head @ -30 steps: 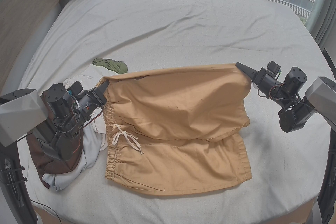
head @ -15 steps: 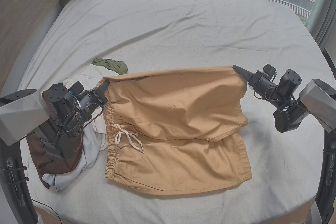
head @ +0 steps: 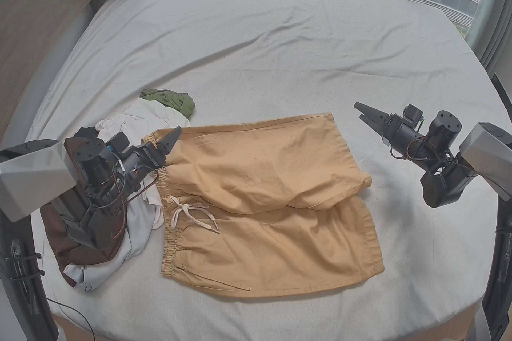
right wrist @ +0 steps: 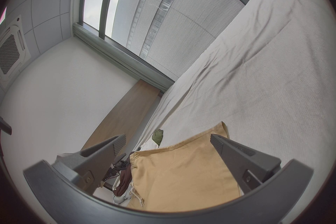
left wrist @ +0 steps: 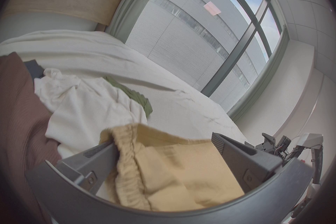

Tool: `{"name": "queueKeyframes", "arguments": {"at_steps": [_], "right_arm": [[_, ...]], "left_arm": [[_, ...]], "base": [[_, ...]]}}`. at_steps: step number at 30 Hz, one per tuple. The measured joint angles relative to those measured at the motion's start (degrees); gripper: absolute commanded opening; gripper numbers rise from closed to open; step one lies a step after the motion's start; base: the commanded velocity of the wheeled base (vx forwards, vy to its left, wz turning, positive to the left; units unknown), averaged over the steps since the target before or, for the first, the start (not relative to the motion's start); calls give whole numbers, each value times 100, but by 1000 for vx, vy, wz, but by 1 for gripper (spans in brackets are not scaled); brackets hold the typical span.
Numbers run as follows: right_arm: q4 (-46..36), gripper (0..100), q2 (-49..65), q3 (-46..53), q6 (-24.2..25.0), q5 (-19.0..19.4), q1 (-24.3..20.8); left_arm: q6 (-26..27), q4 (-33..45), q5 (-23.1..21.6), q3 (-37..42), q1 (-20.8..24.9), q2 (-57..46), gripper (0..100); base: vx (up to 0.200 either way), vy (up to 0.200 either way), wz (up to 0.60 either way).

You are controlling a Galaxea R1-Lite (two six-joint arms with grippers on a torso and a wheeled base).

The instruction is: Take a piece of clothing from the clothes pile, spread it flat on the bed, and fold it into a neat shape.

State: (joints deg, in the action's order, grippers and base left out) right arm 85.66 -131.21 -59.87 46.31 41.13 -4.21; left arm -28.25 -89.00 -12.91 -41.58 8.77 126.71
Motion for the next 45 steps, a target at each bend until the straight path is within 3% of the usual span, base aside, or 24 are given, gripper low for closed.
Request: {"name": "queueKeyframes", "arguments": {"at_steps": [8, 15, 19, 26, 45], "right_arm": [[132, 100, 640, 1343, -488, 0, -39], [212, 100, 994, 2506, -1308, -7, -87], [226, 100, 1092, 3053, -1914, -9, -106], [236, 100, 1211, 3744, -2523, 2, -117], [239, 100, 1280, 3945, -2634, 6, -119]], "left_arm": [[0, 0, -461, 1074, 0, -510, 100], [61, 18, -1308, 2267, -161, -1141, 100], [479, 29, -1651, 2839, -290, -1392, 100], [1276, 32, -1791, 3621, -380, -1596, 100], [1538, 21, -1774, 4057, -286, -752, 100]], "base": [[0, 0, 0], [0, 0, 0], [0, 0, 0], [0, 0, 0], [0, 0, 0]]}}
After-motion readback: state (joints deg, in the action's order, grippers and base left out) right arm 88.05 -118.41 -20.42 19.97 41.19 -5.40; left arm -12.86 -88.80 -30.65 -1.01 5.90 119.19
